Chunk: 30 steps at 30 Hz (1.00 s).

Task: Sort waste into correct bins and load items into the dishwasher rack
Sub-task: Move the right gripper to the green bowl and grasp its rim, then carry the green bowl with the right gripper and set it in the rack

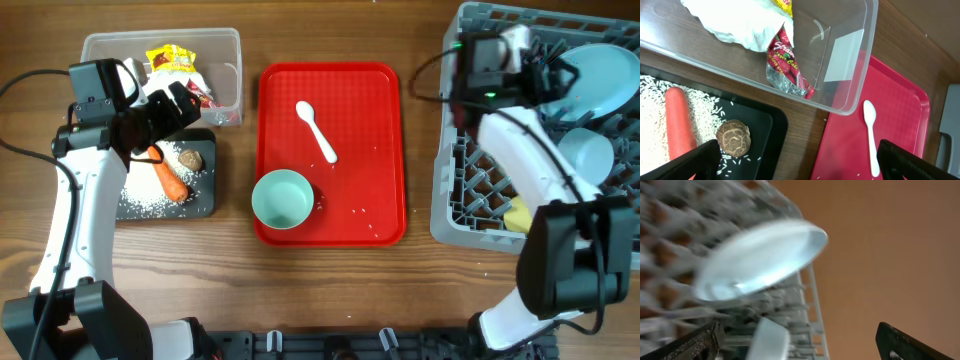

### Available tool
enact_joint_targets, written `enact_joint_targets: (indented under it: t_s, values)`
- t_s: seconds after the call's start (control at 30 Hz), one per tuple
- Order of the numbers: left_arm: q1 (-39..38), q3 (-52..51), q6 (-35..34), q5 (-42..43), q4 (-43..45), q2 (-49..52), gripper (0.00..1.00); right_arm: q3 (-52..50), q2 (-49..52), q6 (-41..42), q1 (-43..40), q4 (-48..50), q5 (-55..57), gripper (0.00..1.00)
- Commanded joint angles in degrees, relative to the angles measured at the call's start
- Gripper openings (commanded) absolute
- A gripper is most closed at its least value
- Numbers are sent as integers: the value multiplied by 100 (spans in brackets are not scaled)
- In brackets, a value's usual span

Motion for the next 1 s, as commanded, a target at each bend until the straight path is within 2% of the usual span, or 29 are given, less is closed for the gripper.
enact_joint_targets:
  t_s: [0.0, 0.1, 0.13, 0.23, 0.3, 0.4, 0.5, 0.57, 0.6, 0.73, 0.8, 0.87, 0.97]
  values:
    - [9, 22, -31, -31, 22, 37, 100, 39, -343, 1117, 841, -501, -1078, 100]
    - [9, 22, -31, -33, 22, 39, 100, 39, -538, 2323, 1733, -1740, -3801, 100]
    - [9, 22, -31, -31, 22, 37, 100, 37, -531, 2568, 2006, -1932, -5152, 100]
    - [9, 22, -31, -33, 22, 37, 100, 31, -439, 3381, 2288, -1563, -7263, 100]
    - [9, 22, -31, -31, 22, 37, 100, 31, -369, 4019, 2293, -1300, -8258, 91]
    - [9, 22, -31, -31, 22, 37, 100, 31, -39, 4693, 2428, -1311, -8745, 75]
    - [9, 22, -31, -33, 22, 37, 100, 26, 487, 5165, 2754, -1379, -8776, 68]
    - [9, 22, -31, -33, 22, 37, 100, 28, 811, 5449, 2914, -1333, -8867, 53]
    - [9, 22, -31, -31, 22, 37, 100, 28, 870, 5534, 2911, -1290, -8988, 44]
    - [9, 22, -31, -31, 22, 37, 100, 28, 874, 5571, 2907, -1296, -9033, 28]
    - [9, 22, -31, -31, 22, 39, 100, 28, 874, 5589, 2907, -1303, -9031, 16]
    - [9, 22, -31, -33, 22, 37, 100, 28, 874, 5707, 2894, -1300, -9029, 9]
    - [9, 22, -31, -33, 22, 37, 100, 39, 870, 5720, 2892, -1283, -9029, 4]
